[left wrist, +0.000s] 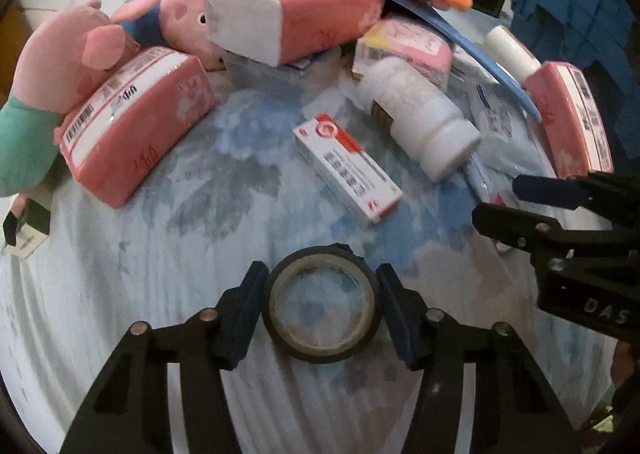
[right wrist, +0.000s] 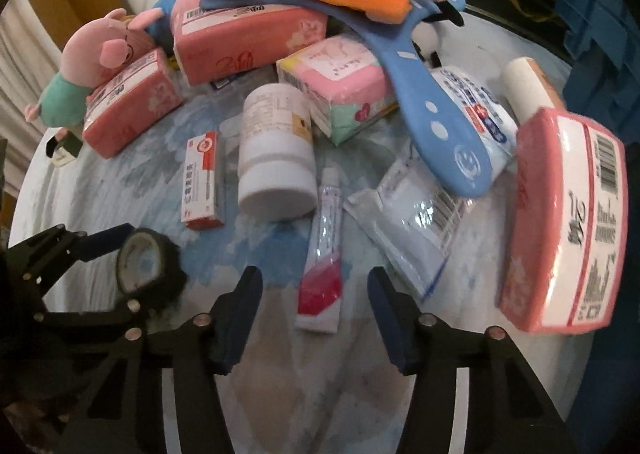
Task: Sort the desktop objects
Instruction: 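Grasp the black tape roll with the left gripper while the right grasps a white tube, then carry the tape roll and white tube over the blue bin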
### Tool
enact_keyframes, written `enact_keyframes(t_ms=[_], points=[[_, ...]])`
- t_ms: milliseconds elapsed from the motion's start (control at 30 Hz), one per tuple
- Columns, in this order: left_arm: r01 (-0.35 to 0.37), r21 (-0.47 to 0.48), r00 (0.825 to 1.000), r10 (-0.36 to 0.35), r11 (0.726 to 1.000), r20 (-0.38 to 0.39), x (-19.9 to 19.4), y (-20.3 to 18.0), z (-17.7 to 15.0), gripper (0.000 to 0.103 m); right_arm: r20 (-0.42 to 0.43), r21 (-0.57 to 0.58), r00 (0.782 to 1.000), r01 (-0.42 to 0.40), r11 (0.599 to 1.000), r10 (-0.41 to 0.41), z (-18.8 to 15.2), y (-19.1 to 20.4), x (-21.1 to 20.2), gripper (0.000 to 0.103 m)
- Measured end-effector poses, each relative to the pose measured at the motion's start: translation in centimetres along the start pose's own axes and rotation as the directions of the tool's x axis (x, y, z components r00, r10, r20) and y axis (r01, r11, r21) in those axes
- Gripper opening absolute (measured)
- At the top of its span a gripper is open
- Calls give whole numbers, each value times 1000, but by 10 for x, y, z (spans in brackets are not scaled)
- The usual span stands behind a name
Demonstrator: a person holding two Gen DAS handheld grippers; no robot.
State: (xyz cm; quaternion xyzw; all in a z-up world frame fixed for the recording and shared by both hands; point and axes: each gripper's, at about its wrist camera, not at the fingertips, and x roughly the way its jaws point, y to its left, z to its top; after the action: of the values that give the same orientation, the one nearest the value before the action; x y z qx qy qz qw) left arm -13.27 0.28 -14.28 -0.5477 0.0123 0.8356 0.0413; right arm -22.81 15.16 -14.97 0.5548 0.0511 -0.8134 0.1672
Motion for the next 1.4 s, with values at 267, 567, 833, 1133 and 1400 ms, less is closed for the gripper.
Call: enact_keyframes(t_ms=[267, 567, 833, 1133, 1400], points=[[-17, 13, 1000, 17, 1000, 24, -7, -2, 7, 55, -10, -38, 999, 49, 998, -49, 15, 7, 16, 29], [-36, 24, 992, 33, 999, 118, -43, 2, 15, 55, -10, -26, 999, 35, 999, -35, -1, 5, -8, 18], [-86, 57, 968, 70, 995, 242, -90, 2, 15, 55, 137, -31, 990, 23, 999, -19, -15, 18, -84, 18], [-64, 77, 923, 30, 995, 384, -157, -30, 16, 55, 345, -25, 938, 48, 999, -36, -28, 31, -184, 18], [-41, 131, 868, -29, 991, 496, -216, -71, 24, 55, 520, 21, 847, 122, 992, -116, -47, 28, -270, 18]])
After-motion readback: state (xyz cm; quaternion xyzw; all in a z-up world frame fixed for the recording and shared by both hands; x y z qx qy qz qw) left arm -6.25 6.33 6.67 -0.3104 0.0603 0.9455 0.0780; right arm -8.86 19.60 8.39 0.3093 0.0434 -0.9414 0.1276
